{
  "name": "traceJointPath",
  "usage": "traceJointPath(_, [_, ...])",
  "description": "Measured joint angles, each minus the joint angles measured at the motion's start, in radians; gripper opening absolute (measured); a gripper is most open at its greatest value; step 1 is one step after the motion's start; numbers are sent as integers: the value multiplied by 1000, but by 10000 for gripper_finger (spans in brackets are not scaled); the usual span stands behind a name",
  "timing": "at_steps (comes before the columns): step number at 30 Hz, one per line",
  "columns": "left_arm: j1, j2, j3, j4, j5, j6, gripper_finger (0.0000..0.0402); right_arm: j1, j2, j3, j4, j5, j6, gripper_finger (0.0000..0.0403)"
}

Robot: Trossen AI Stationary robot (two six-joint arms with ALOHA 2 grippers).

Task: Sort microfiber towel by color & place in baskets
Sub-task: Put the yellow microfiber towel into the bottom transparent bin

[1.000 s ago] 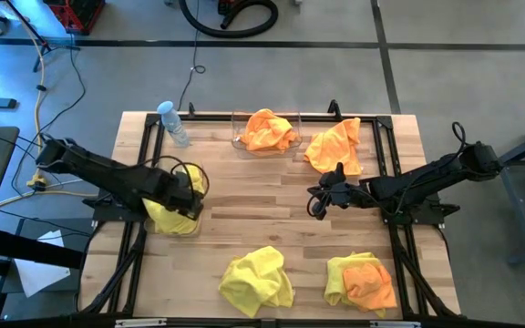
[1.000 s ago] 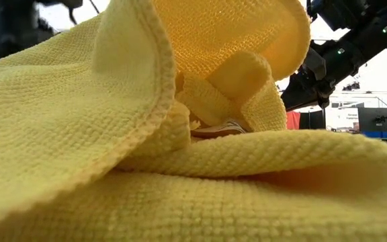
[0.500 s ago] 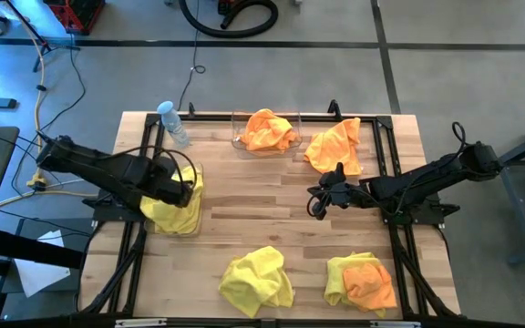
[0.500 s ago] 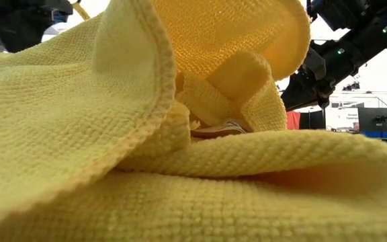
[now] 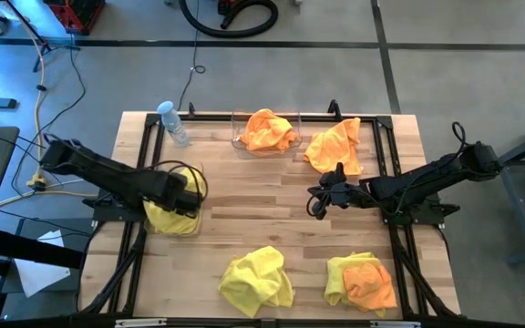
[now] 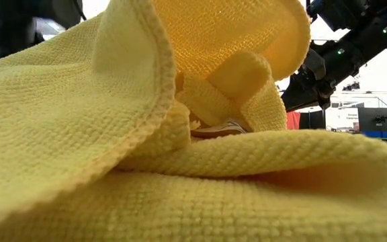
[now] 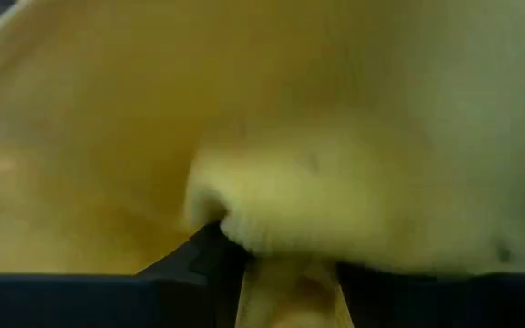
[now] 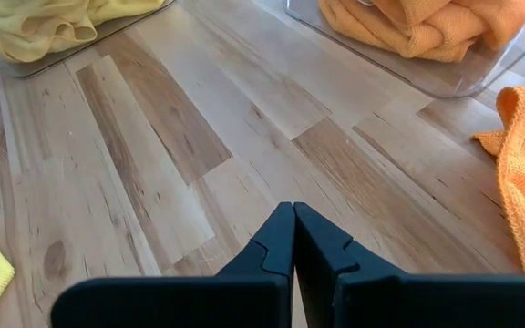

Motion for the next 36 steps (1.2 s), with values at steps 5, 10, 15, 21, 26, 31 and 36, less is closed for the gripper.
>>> traceJointPath(5, [68,20,-124,120,20,41,142,0,0,0,0,0,-1,0])
traceJointPath(10, [117,10,-149,158,22,79,142,0,0,0,0,0,-3,0])
traceJointPath(15, [126,12,-98,141,16,102,142,0,0,0,0,0,-8,0])
traceJointPath(21, [108,12,42,21,-1,115,142,0,0,0,0,0,-3,0])
traceJointPath(26, [87,12,177,-131,-50,109,142,0,0,0,0,0,-3,0])
traceJointPath(31, [65,12,300,-290,-73,96,142,0,0,0,0,0,-3,0])
traceJointPath(36, [26,9,385,-423,-48,97,142,0,0,0,-1,0,-3,0])
